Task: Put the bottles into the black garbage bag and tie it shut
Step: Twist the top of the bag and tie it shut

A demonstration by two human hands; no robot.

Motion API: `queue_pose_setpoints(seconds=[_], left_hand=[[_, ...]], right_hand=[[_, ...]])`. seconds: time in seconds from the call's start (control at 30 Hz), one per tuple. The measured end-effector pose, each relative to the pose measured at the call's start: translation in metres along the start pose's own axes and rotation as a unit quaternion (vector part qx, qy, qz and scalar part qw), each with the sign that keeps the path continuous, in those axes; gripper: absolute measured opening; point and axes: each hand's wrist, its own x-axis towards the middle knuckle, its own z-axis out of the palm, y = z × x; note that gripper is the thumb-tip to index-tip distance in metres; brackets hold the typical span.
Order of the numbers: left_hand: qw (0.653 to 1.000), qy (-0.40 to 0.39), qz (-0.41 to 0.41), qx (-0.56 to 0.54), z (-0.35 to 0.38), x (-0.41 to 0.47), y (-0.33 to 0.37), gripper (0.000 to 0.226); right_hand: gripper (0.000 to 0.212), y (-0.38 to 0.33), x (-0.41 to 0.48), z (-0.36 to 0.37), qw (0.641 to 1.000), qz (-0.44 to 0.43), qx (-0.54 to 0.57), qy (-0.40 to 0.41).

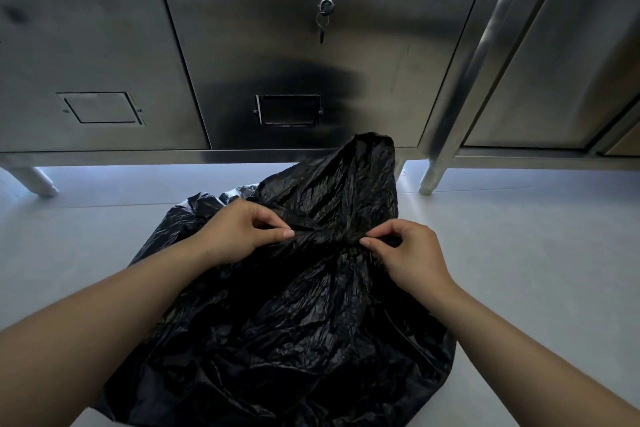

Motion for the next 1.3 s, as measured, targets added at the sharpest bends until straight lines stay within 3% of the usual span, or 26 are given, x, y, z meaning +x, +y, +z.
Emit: queue_pose_setpoints(seconds=[0.17, 0.43, 0.5, 0.6, 0.77, 1.03, 1.1, 1.17, 1.3], left_hand=[[0.998, 0.069, -0.007, 0.014, -0.026, 0.002, -0.015, 0.022], [0.998, 0.054, -0.015, -0.014, -0.014, 0.004, -0.020, 0.014], [0.999, 0.050, -0.013, -0.008, -0.012, 0.002, -0.020, 0.008], [0.998, 0.059, -0.006, -0.012, -0.009, 0.000, -0.019, 0.009], [0.999, 0.050, 0.006, -0.011, -0.006, -0.001, -0.014, 0.007], [0.996, 0.017, 0.034, 0.078, -0.001, 0.001, -0.004, 0.014], [0.997, -0.021, 0.025, 0.072, 0.000, 0.000, -0.003, 0.012], [0.998, -0.044, 0.016, 0.050, 0.004, 0.000, -0.002, 0.011], [0.999, -0.044, 0.003, -0.009, 0.009, -0.002, 0.000, 0.009]], right_hand=[[0.011, 0.007, 0.010, -0.021, 0.998, 0.031, 0.046, 0.004], [0.009, 0.013, 0.011, -0.016, 0.992, 0.047, 0.082, -0.077], [0.021, 0.015, 0.007, -0.013, 0.991, 0.065, 0.077, -0.093], [0.036, 0.014, 0.003, -0.006, 0.995, 0.058, 0.009, -0.078], [0.019, 0.006, -0.002, 0.003, 0.996, 0.033, -0.047, -0.072], [0.013, -0.002, -0.001, 0.007, 1.000, 0.008, 0.007, -0.026], [0.008, -0.002, -0.001, 0.008, 0.999, 0.017, 0.018, -0.029], [0.017, -0.002, -0.002, 0.010, 0.999, 0.025, 0.023, -0.025], [0.022, -0.002, -0.003, 0.010, 0.998, 0.039, 0.044, 0.006]])
